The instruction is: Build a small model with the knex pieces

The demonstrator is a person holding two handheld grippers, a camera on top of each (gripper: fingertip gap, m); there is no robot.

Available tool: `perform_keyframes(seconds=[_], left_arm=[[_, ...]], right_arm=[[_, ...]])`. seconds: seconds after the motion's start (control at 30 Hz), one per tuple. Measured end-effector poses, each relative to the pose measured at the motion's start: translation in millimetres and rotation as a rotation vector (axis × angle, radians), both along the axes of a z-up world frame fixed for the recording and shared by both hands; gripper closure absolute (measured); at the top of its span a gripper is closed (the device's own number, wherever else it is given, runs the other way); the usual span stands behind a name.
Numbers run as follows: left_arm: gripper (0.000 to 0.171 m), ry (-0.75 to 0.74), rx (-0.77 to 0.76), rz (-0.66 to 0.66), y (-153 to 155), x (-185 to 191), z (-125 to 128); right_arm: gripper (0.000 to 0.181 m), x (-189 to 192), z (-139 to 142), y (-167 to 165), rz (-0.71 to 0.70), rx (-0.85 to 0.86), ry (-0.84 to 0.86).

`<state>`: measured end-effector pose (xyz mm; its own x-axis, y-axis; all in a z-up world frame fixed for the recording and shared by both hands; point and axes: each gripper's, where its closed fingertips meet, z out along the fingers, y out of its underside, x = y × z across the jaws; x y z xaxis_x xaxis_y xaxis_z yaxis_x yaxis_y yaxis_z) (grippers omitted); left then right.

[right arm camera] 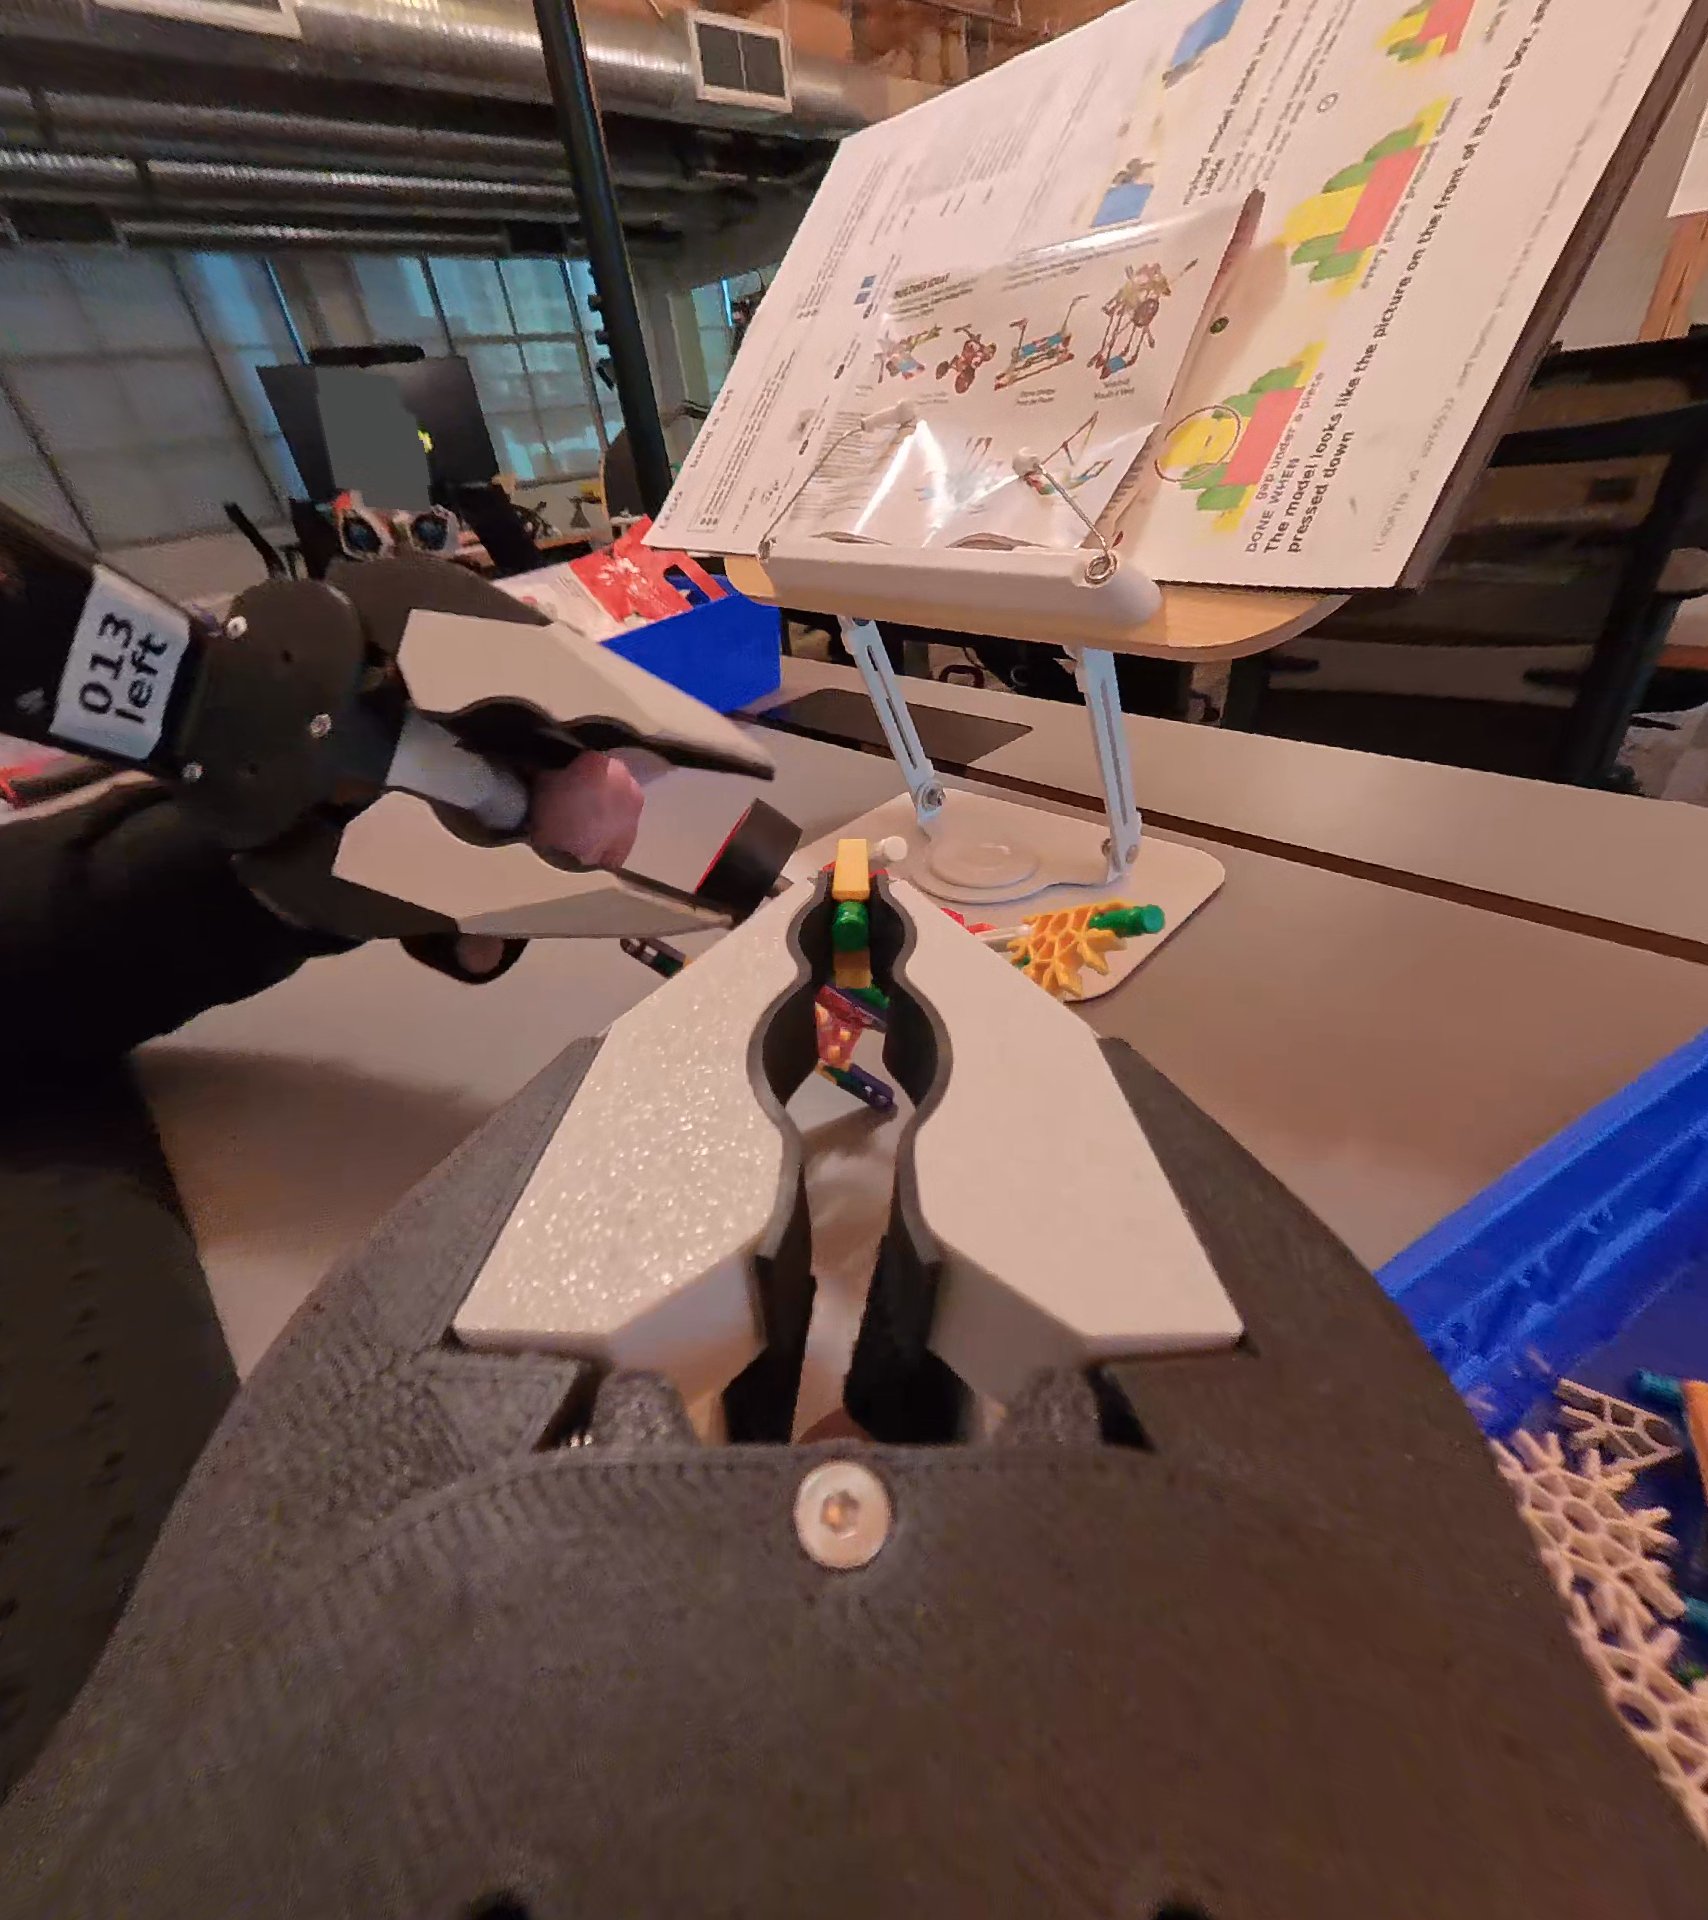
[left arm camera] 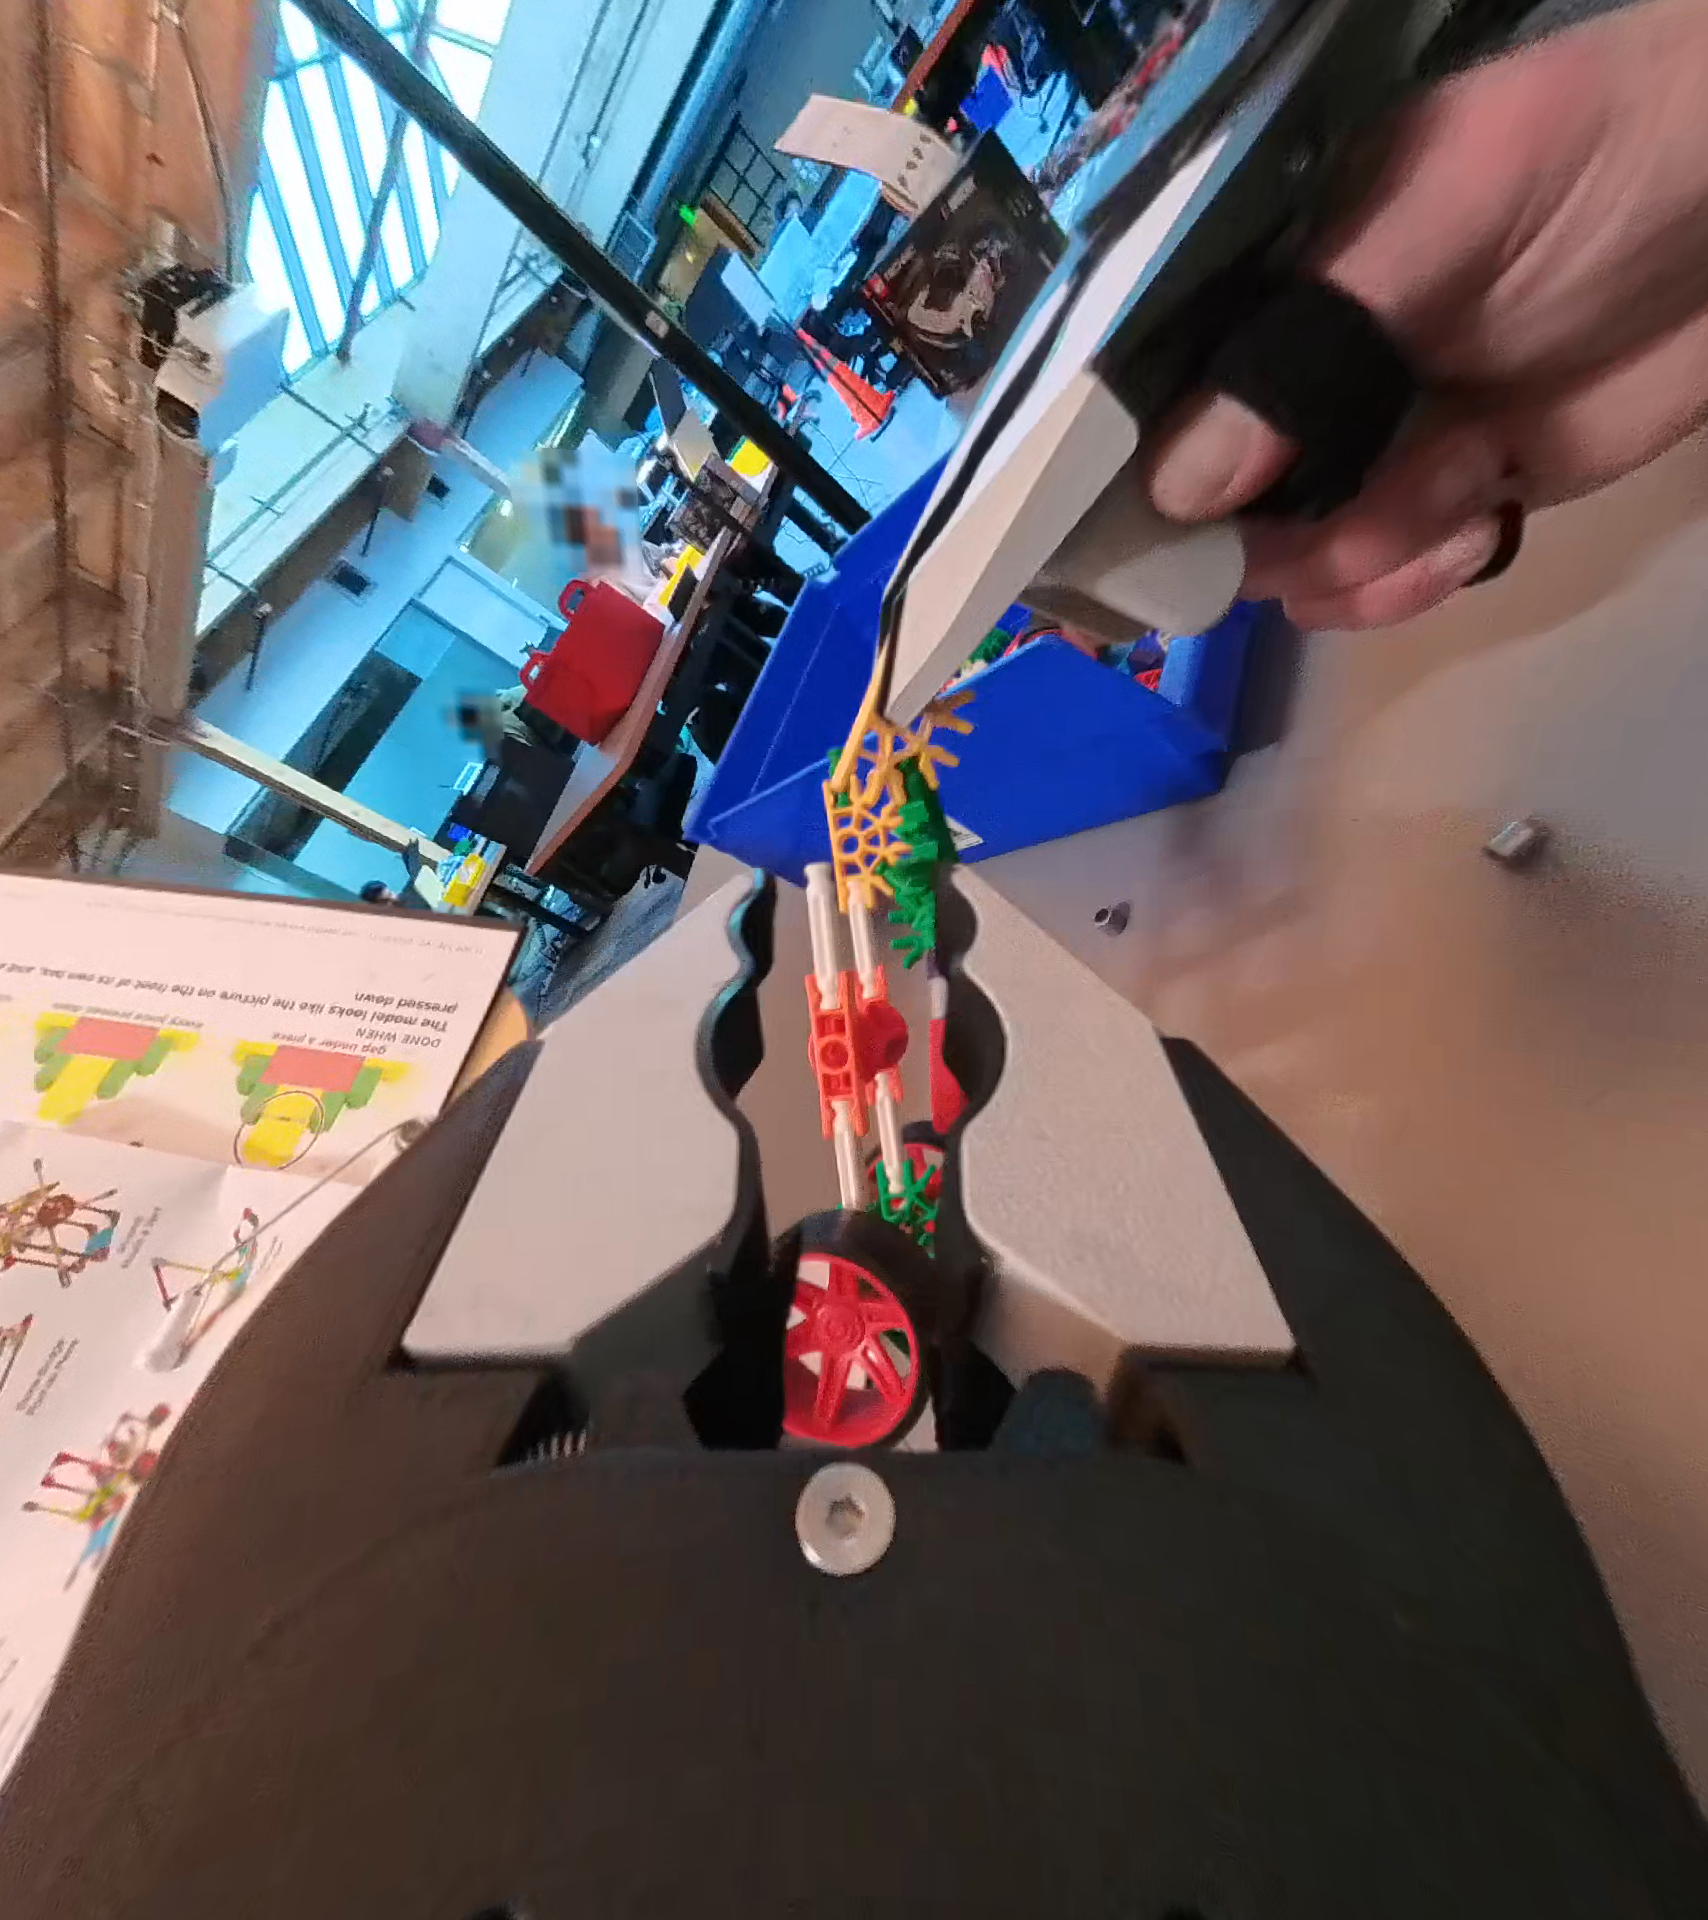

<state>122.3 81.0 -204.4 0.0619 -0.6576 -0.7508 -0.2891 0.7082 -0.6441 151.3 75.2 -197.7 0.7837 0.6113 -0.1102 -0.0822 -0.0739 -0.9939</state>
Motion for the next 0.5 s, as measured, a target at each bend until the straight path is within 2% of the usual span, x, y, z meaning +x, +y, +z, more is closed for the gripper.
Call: perform_keyframes(seconds=[0.03, 0.1, 0.17, 0.2, 0.23, 0.3, 0.33, 0.4, 0.5], left_arm=[[0.157, 0.035, -0.008, 0.019, 0, 2, -4], [0.161, 0.114, -0.059, 0.064, 5, 6, -18], [0.154, 0.15, -0.105, 0.059, 3, 8, -27], [0.144, 0.15, -0.124, 0.042, 0, 10, -28], [0.142, 0.122, -0.124, 0.02, -2, 10, -23], [0.127, 0.128, -0.179, -0.007, -5, 10, -22], [0.131, 0.136, -0.222, -0.018, -7, 11, -23], [0.154, 0.173, -0.24, 0.028, -1, 13, -32], [0.167, 0.214, -0.195, 0.086, 6, 16, -42]], right_arm=[[0.178, -1, 1, -1, 0.008, 0.002, 0.012], [0.178, -3, 2, -2, 0.01, 0.009, 0.011], [0.178, -6, 5, -4, 0.031, 0.014, 0.022], [0.178, -7, 5, -4, 0.035, 0.011, 0.027], [0.178, -8, 4, -4, 0.037, 0.011, 0.021], [0.178, -11, 6, -6, 0.044, 0.025, 0.016], [0.178, -13, 7, -7, 0.052, 0.035, 0.012], [0.178, -18, 10, -10, 0.071, 0.06, -0.005], [0.177, -23, 10, -13, 0.083, 0.083, -0.039]])
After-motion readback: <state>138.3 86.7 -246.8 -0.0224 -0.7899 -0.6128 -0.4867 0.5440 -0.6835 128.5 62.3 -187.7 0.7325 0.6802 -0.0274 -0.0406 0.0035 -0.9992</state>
